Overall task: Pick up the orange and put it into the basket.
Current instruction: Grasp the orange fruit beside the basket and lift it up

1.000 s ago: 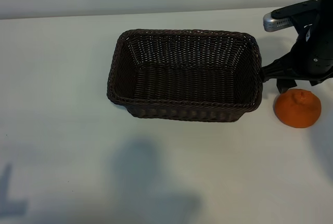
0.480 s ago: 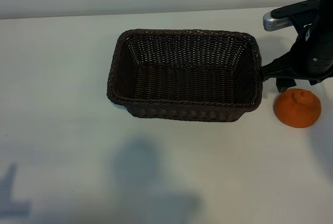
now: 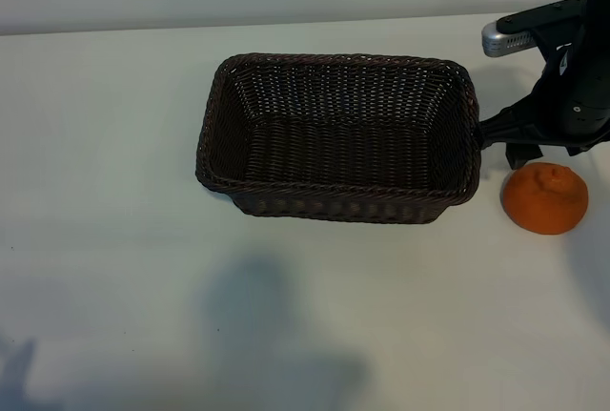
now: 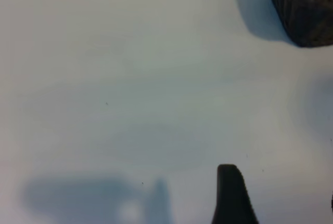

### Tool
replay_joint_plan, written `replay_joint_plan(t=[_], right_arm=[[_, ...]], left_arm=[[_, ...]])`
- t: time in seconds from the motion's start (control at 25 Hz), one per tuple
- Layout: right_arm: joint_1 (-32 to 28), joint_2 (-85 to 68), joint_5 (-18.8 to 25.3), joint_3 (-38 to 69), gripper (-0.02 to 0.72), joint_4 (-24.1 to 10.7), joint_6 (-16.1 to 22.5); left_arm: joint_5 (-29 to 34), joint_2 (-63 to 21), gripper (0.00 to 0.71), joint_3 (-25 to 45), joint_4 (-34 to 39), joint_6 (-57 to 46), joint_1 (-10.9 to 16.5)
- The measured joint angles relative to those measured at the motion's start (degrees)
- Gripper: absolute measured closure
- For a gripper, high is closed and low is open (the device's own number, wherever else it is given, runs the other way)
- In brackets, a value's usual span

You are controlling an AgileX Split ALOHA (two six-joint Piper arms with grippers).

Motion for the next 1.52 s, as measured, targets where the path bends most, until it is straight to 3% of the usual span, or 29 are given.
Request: replay_joint_plan(t=[0.32,0.52,0.88,1.2,1.52], right_arm=[[0.0,0.1,-3.6,0.0,0.133,0.0,0.1],[-1.4,0.1,-5.6,0.0,0.133,-0.4,2.2],[-7.6,0.5,-5.2,0.0,0.133,-1.4,2.7],[-7.7,6.8,-2.3,0.0,0.133,0.4,0.3],[-7.7,8.4,-2.5,0.0,0.133,0.7,-0.4]], left_arm=[[0.0,0.0,0.252,0.1,-0.3,0.1,0.0],[0.0,0.0,0.252,0.1,-0.3,0.1,0.0],[0.0,0.0,0.252,0.1,-0.1,-2.8,0.0],[0.0,0.0,0.252,0.1,-0.1,-3.1,0.0],[0.0,0.0,0.252,0.1,-0.1,-3.1,0.0]])
